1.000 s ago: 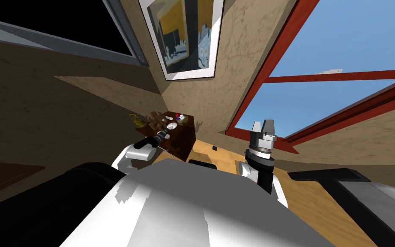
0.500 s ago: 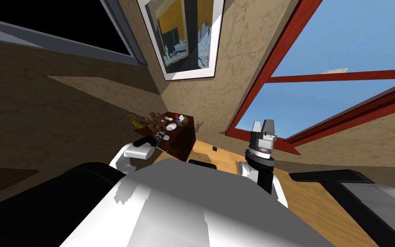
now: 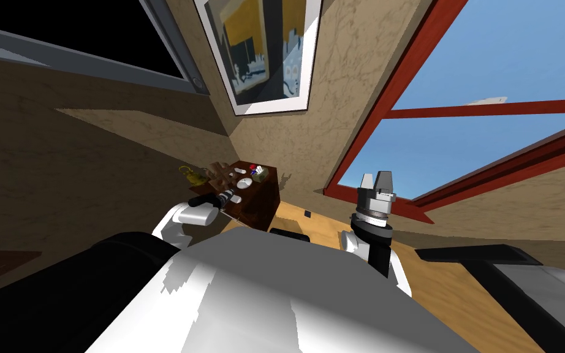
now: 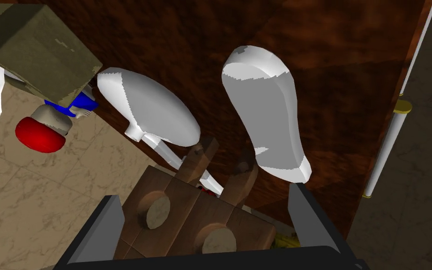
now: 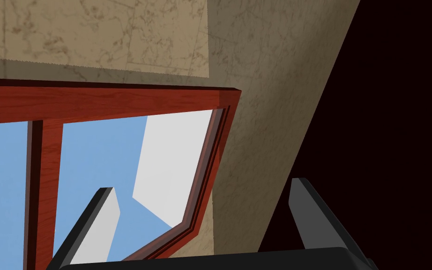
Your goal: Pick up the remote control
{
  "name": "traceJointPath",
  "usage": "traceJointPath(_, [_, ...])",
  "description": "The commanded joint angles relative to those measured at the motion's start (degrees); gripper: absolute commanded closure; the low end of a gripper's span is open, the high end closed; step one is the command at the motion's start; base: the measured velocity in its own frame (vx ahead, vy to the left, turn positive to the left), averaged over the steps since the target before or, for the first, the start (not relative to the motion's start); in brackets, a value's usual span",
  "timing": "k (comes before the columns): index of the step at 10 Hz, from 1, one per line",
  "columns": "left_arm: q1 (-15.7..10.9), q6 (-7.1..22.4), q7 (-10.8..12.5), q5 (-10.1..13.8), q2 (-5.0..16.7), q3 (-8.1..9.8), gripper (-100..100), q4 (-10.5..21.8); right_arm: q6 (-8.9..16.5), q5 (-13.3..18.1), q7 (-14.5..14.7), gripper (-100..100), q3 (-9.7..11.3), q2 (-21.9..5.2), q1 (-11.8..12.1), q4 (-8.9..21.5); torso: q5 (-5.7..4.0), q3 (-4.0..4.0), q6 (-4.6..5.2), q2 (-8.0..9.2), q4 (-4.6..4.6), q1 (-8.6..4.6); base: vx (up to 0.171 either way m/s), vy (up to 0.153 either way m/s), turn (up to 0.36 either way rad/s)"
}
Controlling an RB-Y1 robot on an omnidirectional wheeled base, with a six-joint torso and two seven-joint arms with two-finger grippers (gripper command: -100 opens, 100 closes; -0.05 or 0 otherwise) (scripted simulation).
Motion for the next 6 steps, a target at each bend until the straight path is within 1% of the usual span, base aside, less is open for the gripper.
traceJointPath(1, [-0.5, 2.9, -0.3, 0.4, 0.2, 0.54, -100, 0.6, 0.0, 0.0, 0.0, 0, 0.0, 0.0, 0.0, 0.0, 0.00, 0.00, 0.00, 0.00, 0.00, 0.00, 0.065, 0.027, -0.013])
traceJointPath(2, [-0.5, 3.8, -0.3, 0.4, 0.2, 0.54, -100, 0.6, 0.0, 0.0, 0.0, 0, 0.0, 0.0, 0.0, 0.0, 0.00, -0.01, 0.00, 0.00, -0.01, -0.04, 0.029, 0.005, 0.002])
traceJointPath(3, [-1.1, 5.8, -0.7, 1.6, 0.6, 1.90, -100, 1.3, 0.0, 0.0, 0.0, 0, 0.0, 0.0, 0.0, 0.0, -0.02, 0.05, 0.00, 0.09, 0.01, -0.11, 0.044, 0.009, -0.015])
traceJointPath(4, [-1.1, 7.2, -0.7, 1.6, 0.6, 1.90, -100, 1.3, 0.0, 0.0, 0.0, 0, 0.0, 0.0, 0.0, 0.0, -0.02, 0.04, 0.00, 0.07, 0.01, -0.10, 0.046, 0.016, -0.013])
traceJointPath(5, [-1.1, 7.6, -0.7, 1.6, 0.6, 1.90, -100, 1.3, 0.0, 0.0, 0.0, 0, 0.0, 0.0, 0.0, 0.0, -0.02, 0.04, -0.01, 0.08, 0.01, -0.09, 0.028, 0.017, -0.001])
traceJointPath(6, [-1.7, 9.8, -1.1, 2.8, 1.0, 3.24, -100, 2.0, 0.0, 0.0, 0.0, 0, 0.0, 0.0, 0.0, 0.0, -0.01, 0.07, -0.01, 0.13, 0.02, -0.09, 0.054, 0.033, -0.015])
